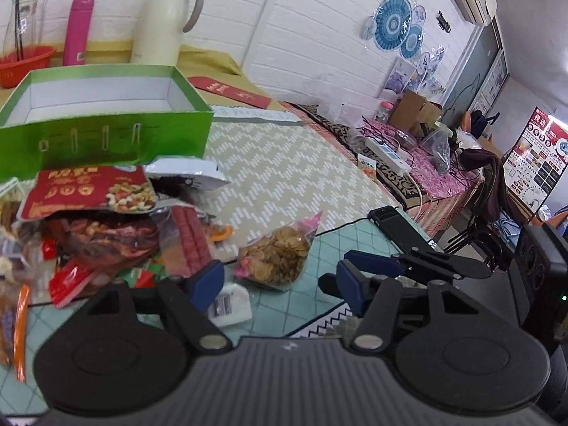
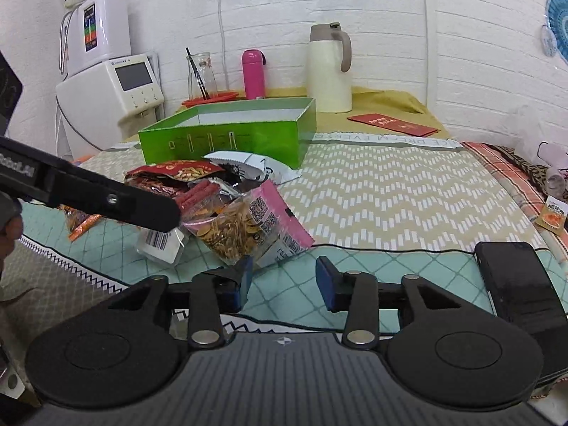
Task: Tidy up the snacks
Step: 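Grasp the pink-topped nut bag with the left tool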
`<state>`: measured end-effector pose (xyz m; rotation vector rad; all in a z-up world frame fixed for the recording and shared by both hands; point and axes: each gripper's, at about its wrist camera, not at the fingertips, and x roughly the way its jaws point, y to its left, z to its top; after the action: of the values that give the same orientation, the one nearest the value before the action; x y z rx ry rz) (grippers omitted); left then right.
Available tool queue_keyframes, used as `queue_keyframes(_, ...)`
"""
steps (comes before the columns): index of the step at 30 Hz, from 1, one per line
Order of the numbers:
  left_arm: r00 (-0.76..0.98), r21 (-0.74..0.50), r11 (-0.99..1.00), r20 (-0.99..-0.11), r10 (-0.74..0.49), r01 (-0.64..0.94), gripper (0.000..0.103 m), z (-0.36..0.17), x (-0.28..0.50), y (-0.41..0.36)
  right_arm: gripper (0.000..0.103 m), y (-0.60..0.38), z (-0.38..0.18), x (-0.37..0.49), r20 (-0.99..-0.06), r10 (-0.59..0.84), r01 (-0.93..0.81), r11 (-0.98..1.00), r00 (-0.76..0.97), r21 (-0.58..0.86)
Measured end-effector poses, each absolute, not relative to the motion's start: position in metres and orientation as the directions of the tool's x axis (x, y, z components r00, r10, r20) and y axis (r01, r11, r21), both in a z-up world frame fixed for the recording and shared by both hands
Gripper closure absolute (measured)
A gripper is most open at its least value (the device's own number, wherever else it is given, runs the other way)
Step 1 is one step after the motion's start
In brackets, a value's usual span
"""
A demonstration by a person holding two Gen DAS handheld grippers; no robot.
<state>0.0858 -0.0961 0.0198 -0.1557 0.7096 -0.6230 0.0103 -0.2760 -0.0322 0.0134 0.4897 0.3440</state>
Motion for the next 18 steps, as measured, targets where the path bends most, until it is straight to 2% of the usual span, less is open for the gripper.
queue_keyframes(1,0.591,-0.317,0.813,-0.566,-0.575,0.488,0.044,0.019,0.09,-0.102,0.013,-0.276,-0.031,0.012,-0.454,0.331,-0.325,0.941,0.828,0.094)
queue_keyframes(3,0.587,-0.291,0.822,-0.588,-0.557,0.489,0.05,0.016,0.1,-0.11,0.006,-0.274,-0.03,0.014,-0.447,0.34,-0.332,0.938,0.827,0.099)
queue_keyframes(8,0.539,-0.293,0.81,-0.625,-0.564,0.507,0.052,0.005,0.117,-0.123,0.006,-0.268,-0.038,0.02,-0.444,0.381,-0.354,0.924,0.811,0.145)
queue_keyframes(9,0.539,-0.294,0.808,-0.624,-0.567,0.51,0.05,0.004,0.119,-0.125,0.006,-0.268,-0.039,0.023,-0.44,0.386,-0.352,0.922,0.811,0.161)
queue_keyframes(10,0.54,-0.296,0.808,-0.621,-0.568,0.51,0.044,0.004,0.121,-0.126,0.006,-0.268,-0.039,0.026,-0.438,0.392,-0.35,0.92,0.809,0.178)
queue_keyframes(12,0.536,-0.288,0.804,-0.623,-0.57,0.52,0.041,0.003,0.124,-0.128,0.006,-0.268,-0.04,0.03,-0.435,0.399,-0.35,0.917,0.807,0.192)
queue_keyframes(13,0.532,-0.282,0.804,-0.629,-0.567,0.524,0.042,0.002,0.126,-0.13,0.006,-0.267,-0.041,0.033,-0.436,0.401,-0.351,0.916,0.806,0.193)
queue_keyframes(14,0.522,-0.277,0.802,-0.64,-0.565,0.529,0.049,0.0,0.129,-0.132,0.006,-0.266,-0.042,0.036,-0.441,0.4,-0.35,0.916,0.803,0.194)
queue_keyframes(16,0.528,-0.234,0.813,-0.658,-0.536,0.534,0.056,-0.005,0.132,-0.135,0.006,-0.264,-0.047,0.042,-0.453,0.415,-0.358,0.91,0.789,0.21)
queue_keyframes(18,0.534,-0.235,0.814,-0.653,-0.537,0.531,0.056,-0.006,0.132,-0.133,0.01,-0.262,-0.05,0.045,-0.459,0.419,-0.356,0.908,0.784,0.22)
